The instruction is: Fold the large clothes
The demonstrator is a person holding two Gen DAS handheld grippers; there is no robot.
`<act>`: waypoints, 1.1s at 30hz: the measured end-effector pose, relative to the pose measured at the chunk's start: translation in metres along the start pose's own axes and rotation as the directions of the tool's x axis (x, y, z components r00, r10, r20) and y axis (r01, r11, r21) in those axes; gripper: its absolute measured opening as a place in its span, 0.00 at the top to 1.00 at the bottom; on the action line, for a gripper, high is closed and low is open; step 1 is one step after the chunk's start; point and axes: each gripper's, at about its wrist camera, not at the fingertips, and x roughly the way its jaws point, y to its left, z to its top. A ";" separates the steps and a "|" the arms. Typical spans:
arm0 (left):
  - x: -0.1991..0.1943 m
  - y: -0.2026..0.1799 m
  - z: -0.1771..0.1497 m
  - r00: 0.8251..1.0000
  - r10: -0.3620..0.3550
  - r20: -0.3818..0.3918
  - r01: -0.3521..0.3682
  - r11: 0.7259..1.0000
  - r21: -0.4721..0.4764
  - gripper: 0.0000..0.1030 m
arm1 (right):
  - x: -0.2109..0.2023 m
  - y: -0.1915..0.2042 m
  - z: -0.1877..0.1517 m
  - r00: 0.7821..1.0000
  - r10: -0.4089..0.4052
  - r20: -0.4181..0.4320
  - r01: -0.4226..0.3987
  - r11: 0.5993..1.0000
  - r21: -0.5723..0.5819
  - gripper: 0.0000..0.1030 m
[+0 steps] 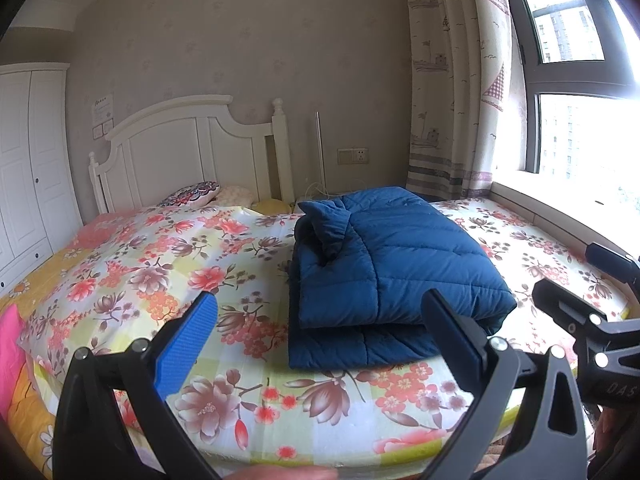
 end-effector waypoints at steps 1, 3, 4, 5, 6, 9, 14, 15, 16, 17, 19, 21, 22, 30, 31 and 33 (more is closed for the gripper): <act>0.000 0.000 0.000 1.000 -0.001 0.000 0.001 1.000 0.001 0.02 | 0.000 0.000 0.000 1.000 -0.001 -0.001 0.001 1.000 -0.001 0.05; 0.000 0.000 0.000 1.000 -0.001 0.000 0.001 1.000 0.002 0.02 | 0.000 0.000 0.000 1.000 0.001 -0.003 -0.001 1.000 -0.001 0.05; 0.000 0.000 -0.001 1.000 -0.001 0.000 0.001 1.000 0.001 0.02 | 0.001 0.000 -0.001 1.000 0.002 -0.004 -0.002 1.000 0.000 0.05; 0.000 0.000 0.000 1.000 0.000 0.000 0.000 1.000 0.001 0.02 | 0.001 0.001 -0.001 1.000 0.004 -0.005 -0.004 1.000 0.000 0.05; 0.000 0.000 -0.001 1.000 0.000 -0.001 0.000 1.000 0.001 0.02 | 0.001 0.001 -0.002 1.000 0.004 -0.006 -0.004 1.000 0.001 0.05; 0.000 0.000 0.000 1.000 0.001 0.000 -0.001 1.000 0.001 0.02 | 0.001 0.002 -0.003 1.000 0.005 -0.008 -0.005 1.000 0.002 0.05; 0.000 0.000 0.000 1.000 0.000 -0.001 0.000 1.000 0.001 0.02 | 0.001 0.004 -0.003 1.000 0.004 -0.009 -0.004 1.000 0.003 0.05; 0.000 0.000 0.000 1.000 0.000 -0.001 0.000 1.000 0.001 0.02 | 0.001 0.003 -0.003 1.000 0.004 -0.009 -0.004 1.000 0.003 0.05; 0.000 0.000 0.000 1.000 0.000 0.000 0.000 1.000 0.000 0.02 | 0.001 0.003 -0.003 1.000 0.004 -0.008 -0.004 1.000 0.004 0.05; 0.000 0.000 0.000 1.000 0.000 0.000 0.000 1.000 0.001 0.02 | 0.000 0.004 -0.003 1.000 0.005 -0.008 -0.005 1.000 0.005 0.05; 0.000 0.000 0.000 1.000 0.000 -0.001 0.000 1.000 0.000 0.02 | 0.001 0.003 -0.003 1.000 0.004 -0.009 -0.004 1.000 0.003 0.05; 0.000 0.000 0.000 1.000 0.000 -0.001 0.000 1.000 0.000 0.02 | 0.001 0.003 -0.002 1.000 0.004 -0.009 -0.004 1.000 0.003 0.05; 0.000 0.000 0.000 1.000 0.000 -0.002 0.000 1.000 0.001 0.02 | 0.000 0.004 -0.003 1.000 0.005 -0.009 -0.005 1.000 0.004 0.05; 0.000 0.000 0.001 1.000 -0.001 -0.001 0.001 1.000 0.001 0.02 | 0.001 0.005 -0.003 1.000 0.005 -0.012 -0.005 1.000 0.006 0.05; -0.001 0.000 0.001 1.000 0.000 0.000 0.000 1.000 0.001 0.02 | 0.001 0.006 -0.003 1.000 0.005 -0.012 -0.005 1.000 0.005 0.05; 0.000 0.000 0.001 1.000 0.001 -0.001 -0.001 1.000 0.001 0.02 | 0.001 0.005 -0.003 1.000 0.005 -0.011 -0.005 1.000 0.006 0.05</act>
